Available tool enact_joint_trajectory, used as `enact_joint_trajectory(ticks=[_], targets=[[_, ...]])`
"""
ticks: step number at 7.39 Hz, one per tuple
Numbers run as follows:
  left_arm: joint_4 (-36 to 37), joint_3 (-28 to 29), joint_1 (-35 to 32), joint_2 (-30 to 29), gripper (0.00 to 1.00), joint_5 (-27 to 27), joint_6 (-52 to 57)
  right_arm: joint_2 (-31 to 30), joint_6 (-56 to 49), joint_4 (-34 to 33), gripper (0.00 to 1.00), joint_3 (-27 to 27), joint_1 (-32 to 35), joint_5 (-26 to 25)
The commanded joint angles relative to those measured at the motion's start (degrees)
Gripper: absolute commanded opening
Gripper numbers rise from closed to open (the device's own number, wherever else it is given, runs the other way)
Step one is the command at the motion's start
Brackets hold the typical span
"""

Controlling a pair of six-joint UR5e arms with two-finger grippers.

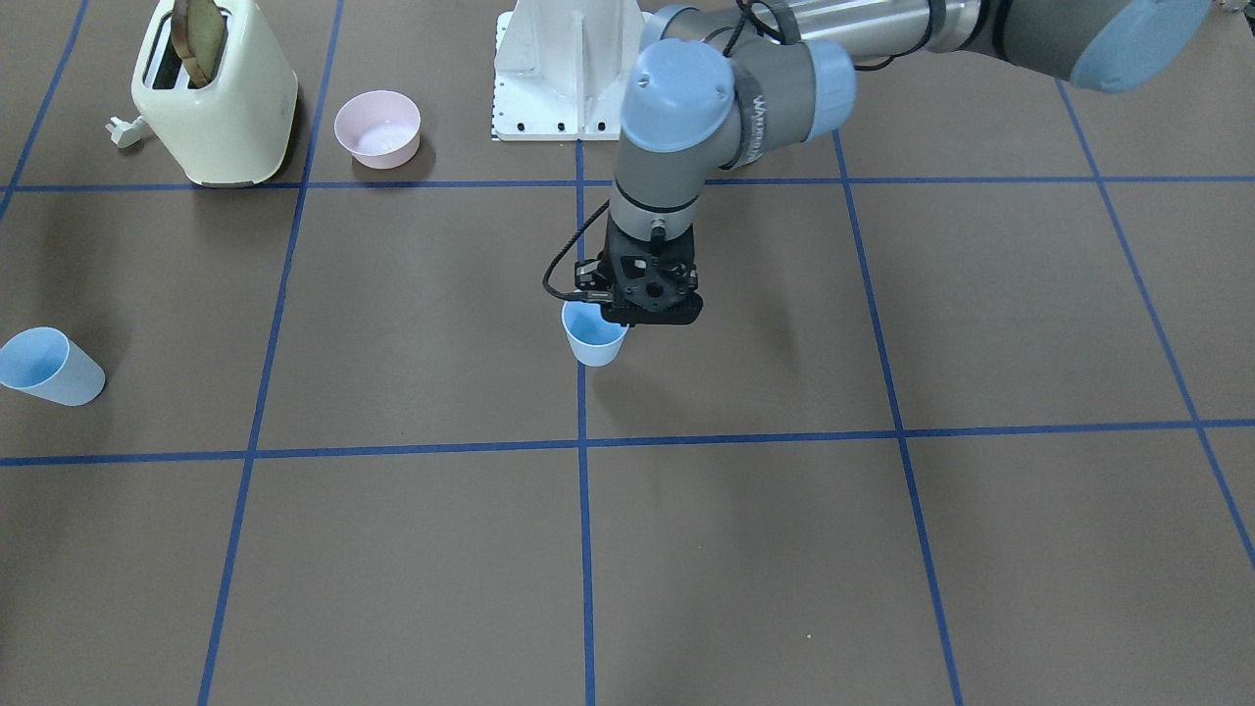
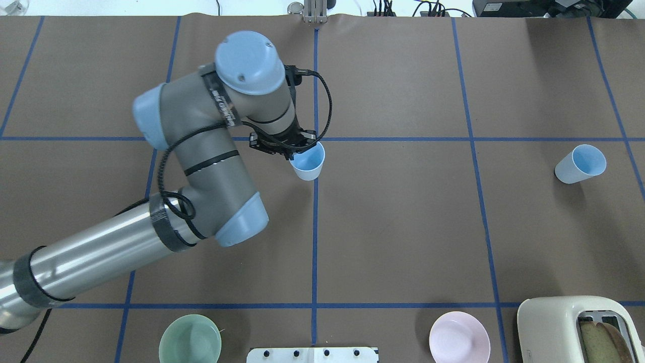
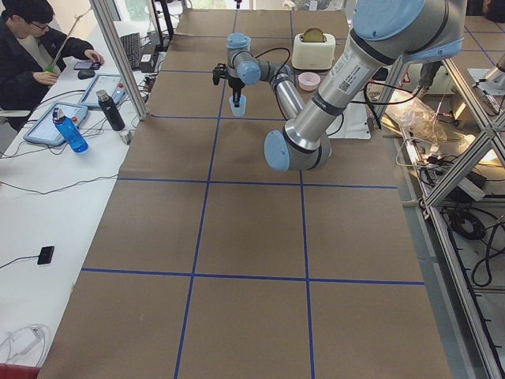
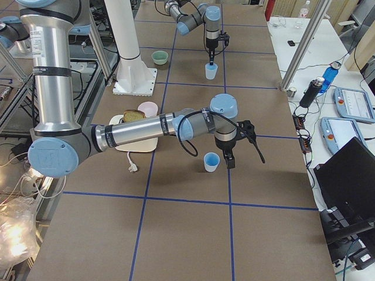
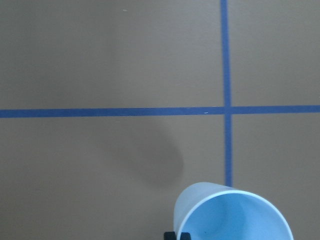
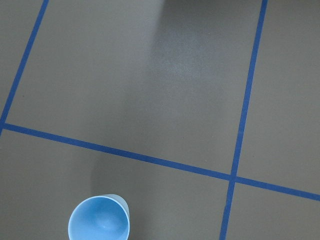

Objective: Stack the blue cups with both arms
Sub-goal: 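Carry the cup with the left gripper to the table's center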

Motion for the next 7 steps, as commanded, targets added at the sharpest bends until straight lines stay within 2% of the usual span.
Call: enact_joint_trajectory(ticks=[1,7], targets=[[-0.4,2.9,3.0,-1.7,0.0,1.8,-0.4,0.0,0.0,0.0,1.0,-0.1,0.0,0.0],[-4.5,2.7,2.9,1.1,0.0,1.8,1.7,0.0,0.1,0.0,1.0,0.0,0.0,0.1]])
